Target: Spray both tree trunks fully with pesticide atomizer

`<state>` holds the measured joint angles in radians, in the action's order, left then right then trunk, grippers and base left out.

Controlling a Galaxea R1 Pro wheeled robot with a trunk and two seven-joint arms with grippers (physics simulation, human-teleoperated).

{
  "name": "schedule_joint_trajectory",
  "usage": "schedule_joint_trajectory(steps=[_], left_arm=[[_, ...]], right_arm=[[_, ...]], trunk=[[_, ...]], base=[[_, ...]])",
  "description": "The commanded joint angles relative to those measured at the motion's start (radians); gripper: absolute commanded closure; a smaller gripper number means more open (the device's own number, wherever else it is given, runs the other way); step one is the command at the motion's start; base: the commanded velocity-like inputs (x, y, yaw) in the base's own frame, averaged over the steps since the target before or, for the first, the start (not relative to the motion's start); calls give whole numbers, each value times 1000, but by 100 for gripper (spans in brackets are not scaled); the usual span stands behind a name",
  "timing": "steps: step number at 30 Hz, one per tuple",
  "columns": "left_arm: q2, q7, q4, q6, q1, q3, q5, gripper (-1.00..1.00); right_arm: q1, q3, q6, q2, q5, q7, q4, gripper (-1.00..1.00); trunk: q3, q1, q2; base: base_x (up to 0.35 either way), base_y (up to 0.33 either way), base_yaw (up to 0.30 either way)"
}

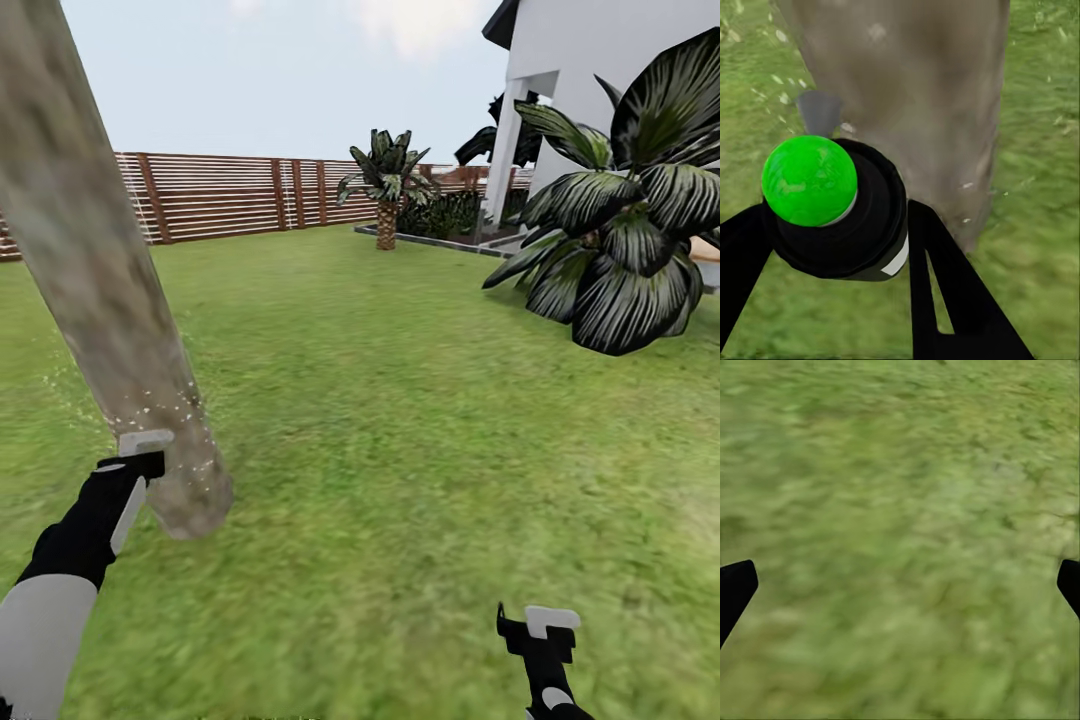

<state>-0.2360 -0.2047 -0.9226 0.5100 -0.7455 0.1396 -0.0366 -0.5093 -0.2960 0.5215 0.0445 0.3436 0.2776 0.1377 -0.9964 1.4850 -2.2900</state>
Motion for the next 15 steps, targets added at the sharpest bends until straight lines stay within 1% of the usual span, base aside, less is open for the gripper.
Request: schedule_joint_trajectory(steps=[1,4,5,7,9,11,12,13,14,15], left_arm=[[-3,0,3,-2,1,6,-1,100],[14,0,31,-7,3,6,-5,100],[31,-1,54,-9,3,-6,-5,100],[55,-2,69,-9,2,-22,-4,100],[59,-2,72,-9,2,-25,-3,100],[51,-2,78,-10,2,-19,-5,100],[31,-2,101,-14,2,-9,-4,100],[0,-2,121,-15,2,5,-4,100],[-15,-2,130,-15,2,13,-5,100],[-35,-1,147,-16,2,31,-7,100]], right_arm=[[0,0,0,0,0,0,0,-100],[0,0,0,0,0,0,0,-100],[0,0,0,0,0,0,0,-100],[0,0,0,0,0,0,0,-100],[0,0,0,0,0,0,0,-100],[0,0,0,0,0,0,-1,-100],[0,0,0,0,0,0,-1,-100],[0,0,0,0,0,0,-1,-100],[0,0,0,0,0,0,-1,-100],[0,0,0,0,0,0,-1,-100]], trunk=[[0,0,0],[0,0,0],[0,0,0],[0,0,0],[0,0,0],[0,0,0],[0,0,0],[0,0,0],[0,0,0],[0,0,0]], base=[[0,-273,276],[0,-273,216],[0,-273,55],[0,-273,20],[0,-273,4],[0,-273,1],[0,-273,0],[0,-273,0],[5,-273,0],[56,-271,0]])
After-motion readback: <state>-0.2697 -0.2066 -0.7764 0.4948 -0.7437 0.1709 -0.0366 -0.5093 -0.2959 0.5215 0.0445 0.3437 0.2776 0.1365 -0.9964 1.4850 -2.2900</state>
